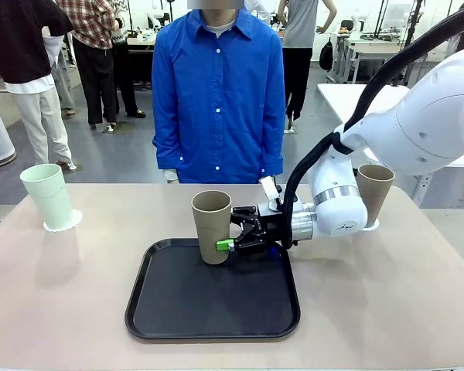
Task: Place coasters on the table and set cups on them.
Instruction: Take one Reusable plastic cup from the Flat Tray and place it on a coaster set by the human.
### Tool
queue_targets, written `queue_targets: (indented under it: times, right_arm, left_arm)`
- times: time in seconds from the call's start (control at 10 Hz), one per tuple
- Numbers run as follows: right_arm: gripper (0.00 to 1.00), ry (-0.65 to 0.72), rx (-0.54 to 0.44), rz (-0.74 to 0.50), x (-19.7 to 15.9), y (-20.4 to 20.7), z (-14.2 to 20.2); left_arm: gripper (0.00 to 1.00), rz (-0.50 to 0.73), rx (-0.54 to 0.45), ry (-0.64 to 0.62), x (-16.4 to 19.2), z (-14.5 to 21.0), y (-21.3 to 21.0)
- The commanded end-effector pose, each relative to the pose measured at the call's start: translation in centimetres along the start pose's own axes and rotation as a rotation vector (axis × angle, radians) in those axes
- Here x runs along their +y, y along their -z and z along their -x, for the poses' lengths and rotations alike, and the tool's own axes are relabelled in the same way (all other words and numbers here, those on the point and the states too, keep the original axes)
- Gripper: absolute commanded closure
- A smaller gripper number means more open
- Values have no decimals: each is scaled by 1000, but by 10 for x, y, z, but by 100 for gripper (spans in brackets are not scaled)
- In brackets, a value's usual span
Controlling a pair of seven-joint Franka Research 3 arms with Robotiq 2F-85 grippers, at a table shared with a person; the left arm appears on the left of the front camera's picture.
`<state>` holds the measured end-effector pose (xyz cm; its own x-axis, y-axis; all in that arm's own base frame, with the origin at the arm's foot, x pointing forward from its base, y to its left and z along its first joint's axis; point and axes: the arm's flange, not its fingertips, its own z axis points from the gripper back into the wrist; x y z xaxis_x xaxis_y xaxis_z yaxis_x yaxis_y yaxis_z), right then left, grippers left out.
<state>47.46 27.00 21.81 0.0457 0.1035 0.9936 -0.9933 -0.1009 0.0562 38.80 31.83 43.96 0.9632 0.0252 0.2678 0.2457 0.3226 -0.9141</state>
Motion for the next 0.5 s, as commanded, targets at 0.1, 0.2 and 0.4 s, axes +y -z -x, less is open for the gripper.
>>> queue_targets:
  times: [0.1,0.2,0.4]
  right_arm:
    - [0,-5,21,-15,-5,12,1]
    - [0,-30,29,-39,-4,14,0]
    - [59,-88,55,-92,-1,14,1]
  left_arm:
    - [0,4,3,7,-2,1,-2]
    - [0,4,3,7,-2,1,-2]
    - [0,4,3,7,-2,1,-2]
